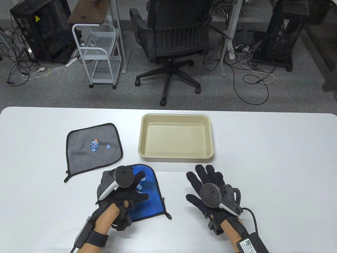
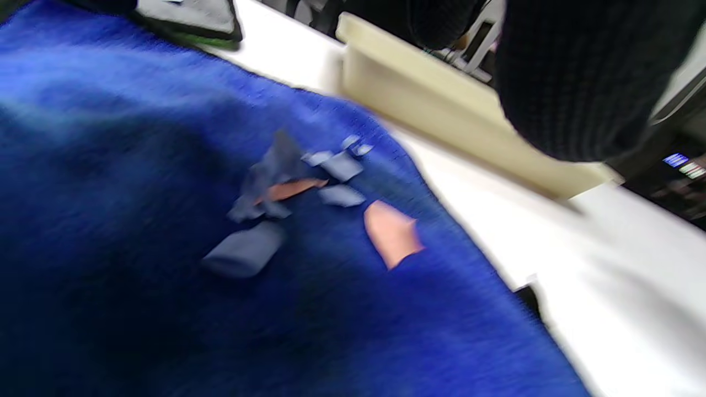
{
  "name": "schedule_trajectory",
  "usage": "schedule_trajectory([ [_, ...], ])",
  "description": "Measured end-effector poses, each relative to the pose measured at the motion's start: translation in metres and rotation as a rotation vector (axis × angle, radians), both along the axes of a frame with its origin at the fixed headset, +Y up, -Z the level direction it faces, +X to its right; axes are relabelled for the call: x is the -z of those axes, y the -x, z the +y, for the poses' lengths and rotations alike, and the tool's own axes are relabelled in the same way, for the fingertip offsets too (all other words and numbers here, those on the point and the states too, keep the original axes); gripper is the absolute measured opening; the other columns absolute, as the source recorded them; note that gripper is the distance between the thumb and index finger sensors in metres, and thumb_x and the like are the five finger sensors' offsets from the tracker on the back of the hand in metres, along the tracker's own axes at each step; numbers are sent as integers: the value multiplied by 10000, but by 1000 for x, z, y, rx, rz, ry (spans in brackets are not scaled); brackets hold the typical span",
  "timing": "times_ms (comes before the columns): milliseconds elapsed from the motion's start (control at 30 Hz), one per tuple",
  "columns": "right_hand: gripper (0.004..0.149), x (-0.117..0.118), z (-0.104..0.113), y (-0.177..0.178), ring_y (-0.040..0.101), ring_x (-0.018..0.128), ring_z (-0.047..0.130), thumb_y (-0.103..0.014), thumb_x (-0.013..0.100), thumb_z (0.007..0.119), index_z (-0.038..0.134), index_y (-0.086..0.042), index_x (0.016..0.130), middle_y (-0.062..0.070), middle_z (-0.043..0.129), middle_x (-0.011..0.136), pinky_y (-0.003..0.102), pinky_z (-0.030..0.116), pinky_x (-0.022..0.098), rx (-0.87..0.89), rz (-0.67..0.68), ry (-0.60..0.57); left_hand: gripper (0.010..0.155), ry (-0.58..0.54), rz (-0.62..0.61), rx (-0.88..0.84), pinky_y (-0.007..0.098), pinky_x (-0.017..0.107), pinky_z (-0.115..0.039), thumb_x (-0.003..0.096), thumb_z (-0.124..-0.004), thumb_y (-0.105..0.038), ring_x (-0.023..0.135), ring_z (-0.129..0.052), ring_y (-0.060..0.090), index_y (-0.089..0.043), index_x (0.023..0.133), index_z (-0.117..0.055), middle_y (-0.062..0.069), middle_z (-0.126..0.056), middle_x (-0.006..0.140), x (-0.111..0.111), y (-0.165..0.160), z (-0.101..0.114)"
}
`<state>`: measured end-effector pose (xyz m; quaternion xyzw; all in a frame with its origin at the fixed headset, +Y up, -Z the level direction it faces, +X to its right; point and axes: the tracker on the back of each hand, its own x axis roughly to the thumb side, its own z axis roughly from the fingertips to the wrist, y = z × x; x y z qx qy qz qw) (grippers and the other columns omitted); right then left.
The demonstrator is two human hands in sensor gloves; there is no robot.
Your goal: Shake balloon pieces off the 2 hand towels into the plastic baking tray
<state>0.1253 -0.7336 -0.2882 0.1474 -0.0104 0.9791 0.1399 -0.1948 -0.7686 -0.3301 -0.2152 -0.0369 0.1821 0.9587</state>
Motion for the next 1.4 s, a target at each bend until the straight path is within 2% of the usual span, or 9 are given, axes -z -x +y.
schedule_trajectory([
  [100,747,0,1,0,351,1080,202,-665,343,625,345,-444,999,-16,267,1204,604,311,736,-4,1,4,907,64,14,75,858,656,-423,308,-849,-605,1080,-167,487,-478,1012,-290,50,-62,1128,4,-5,-15],
  [300,734,-1,1,1,366,1077,208,-663,344,625,357,-458,996,-14,276,1205,603,307,735,-13,5,6,876,117,31,141,868,648,-391,311,-838,-610,1074,-170,507,-499,1004,-314,61,-76,1131,11,-14,-33],
  [733,719,-1,2,1,375,1076,216,-663,343,627,383,-472,991,-14,283,1207,607,307,734,-35,3,12,835,129,1,184,882,632,-342,325,-824,-605,1061,-129,519,-571,975,-301,61,-65,1131,10,-30,-39],
  [1133,717,2,9,-11,381,1075,230,-662,343,627,386,-470,991,-10,296,1206,611,316,731,-44,-30,-9,860,133,-191,219,895,617,-348,321,-805,-621,1053,-110,529,-570,974,-246,58,-35,1124,1,-112,-40],
  [1400,722,3,10,-17,384,1073,235,-660,346,628,384,-458,994,-2,293,1204,613,318,729,-46,-45,3,865,125,-209,235,891,616,-362,317,-790,-633,1053,-117,526,-565,972,-230,58,-33,1121,-1,-156,-40],
])
